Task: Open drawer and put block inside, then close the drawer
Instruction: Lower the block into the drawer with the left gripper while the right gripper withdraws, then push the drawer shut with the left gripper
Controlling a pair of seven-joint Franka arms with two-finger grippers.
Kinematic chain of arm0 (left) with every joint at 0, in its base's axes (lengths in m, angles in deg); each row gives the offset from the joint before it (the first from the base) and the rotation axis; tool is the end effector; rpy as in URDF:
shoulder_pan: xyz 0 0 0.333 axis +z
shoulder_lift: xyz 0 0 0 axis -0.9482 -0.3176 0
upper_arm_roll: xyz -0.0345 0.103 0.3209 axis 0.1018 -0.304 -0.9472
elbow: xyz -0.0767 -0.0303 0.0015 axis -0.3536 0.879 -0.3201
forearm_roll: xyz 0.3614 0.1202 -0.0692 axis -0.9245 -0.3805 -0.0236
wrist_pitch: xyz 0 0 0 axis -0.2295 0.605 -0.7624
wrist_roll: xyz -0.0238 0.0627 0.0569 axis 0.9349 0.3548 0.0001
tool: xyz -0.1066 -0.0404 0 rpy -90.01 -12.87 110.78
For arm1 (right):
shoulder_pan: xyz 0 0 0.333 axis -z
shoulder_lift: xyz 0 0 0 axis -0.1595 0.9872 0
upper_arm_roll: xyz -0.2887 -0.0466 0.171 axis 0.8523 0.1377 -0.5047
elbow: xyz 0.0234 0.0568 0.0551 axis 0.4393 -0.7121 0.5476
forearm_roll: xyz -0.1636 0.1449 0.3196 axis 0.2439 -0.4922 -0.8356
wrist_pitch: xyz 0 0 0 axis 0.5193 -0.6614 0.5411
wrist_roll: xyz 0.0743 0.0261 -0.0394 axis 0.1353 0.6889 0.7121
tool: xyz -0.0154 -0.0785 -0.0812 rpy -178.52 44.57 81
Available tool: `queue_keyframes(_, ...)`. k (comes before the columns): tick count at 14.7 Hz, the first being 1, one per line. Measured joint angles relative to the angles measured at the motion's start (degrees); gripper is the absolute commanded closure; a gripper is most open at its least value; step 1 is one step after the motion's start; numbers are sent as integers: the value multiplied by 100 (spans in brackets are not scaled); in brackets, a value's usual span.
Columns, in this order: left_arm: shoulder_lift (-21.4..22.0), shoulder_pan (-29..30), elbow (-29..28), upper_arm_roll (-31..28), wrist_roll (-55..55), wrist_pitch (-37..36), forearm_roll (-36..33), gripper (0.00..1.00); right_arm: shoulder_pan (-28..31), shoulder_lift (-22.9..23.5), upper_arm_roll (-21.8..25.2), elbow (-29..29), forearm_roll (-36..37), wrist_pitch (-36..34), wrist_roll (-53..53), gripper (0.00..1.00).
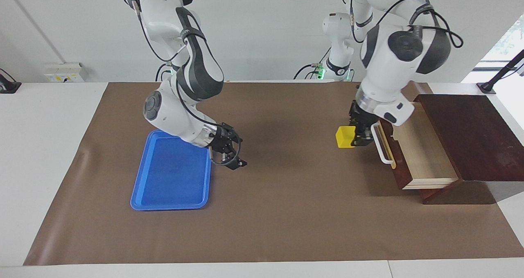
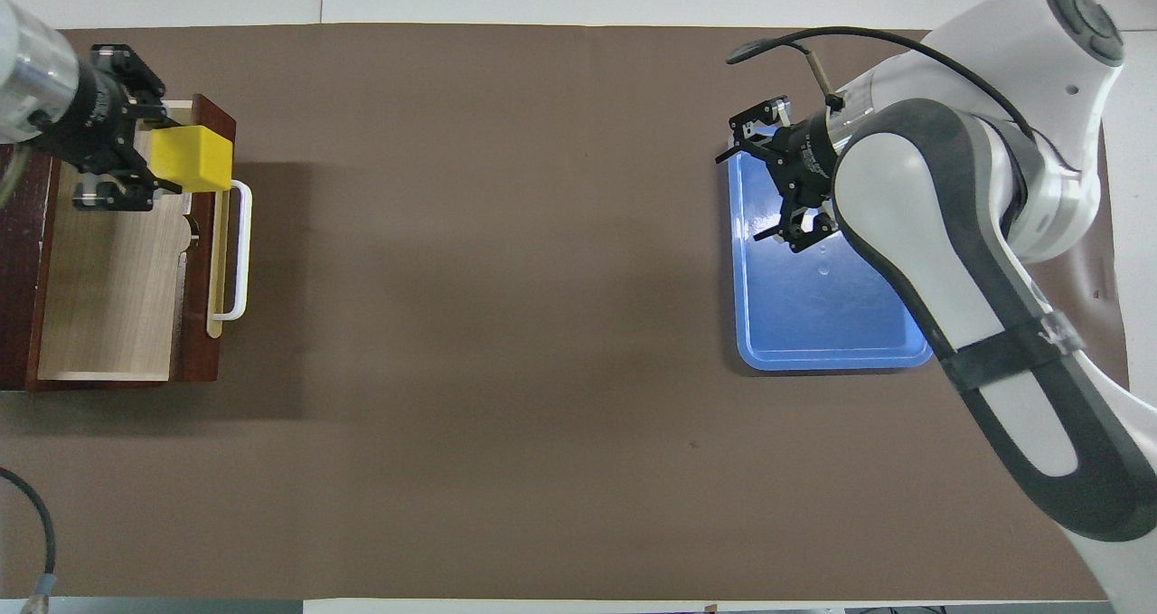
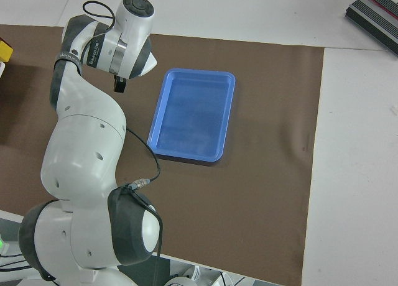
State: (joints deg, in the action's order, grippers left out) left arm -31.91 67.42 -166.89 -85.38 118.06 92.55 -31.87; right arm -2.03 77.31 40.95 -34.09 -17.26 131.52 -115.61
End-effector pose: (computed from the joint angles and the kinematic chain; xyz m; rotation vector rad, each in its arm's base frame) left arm 0.6286 -0.0566 0.5983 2.2987 2.1113 0.0475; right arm 0.6383 0.1440 0.4852 -2.4527 1.4325 0.3515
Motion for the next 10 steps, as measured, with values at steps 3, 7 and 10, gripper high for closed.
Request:
queue_keyframes(3, 58, 602, -19, 3, -798, 14, 1, 100, 225, -476, 2, 1, 1004, -458, 1442, 0)
queue_keyframes(7, 184, 880, -731, 5, -1091, 625, -75, 100, 550, -1101, 7, 7, 1728, -924, 2941, 0)
queue_keyframes(10, 452, 876, -1842, 64, -1087, 1350, -259, 100, 762, -1562, 14, -11, 2062, -1399, 3838, 0)
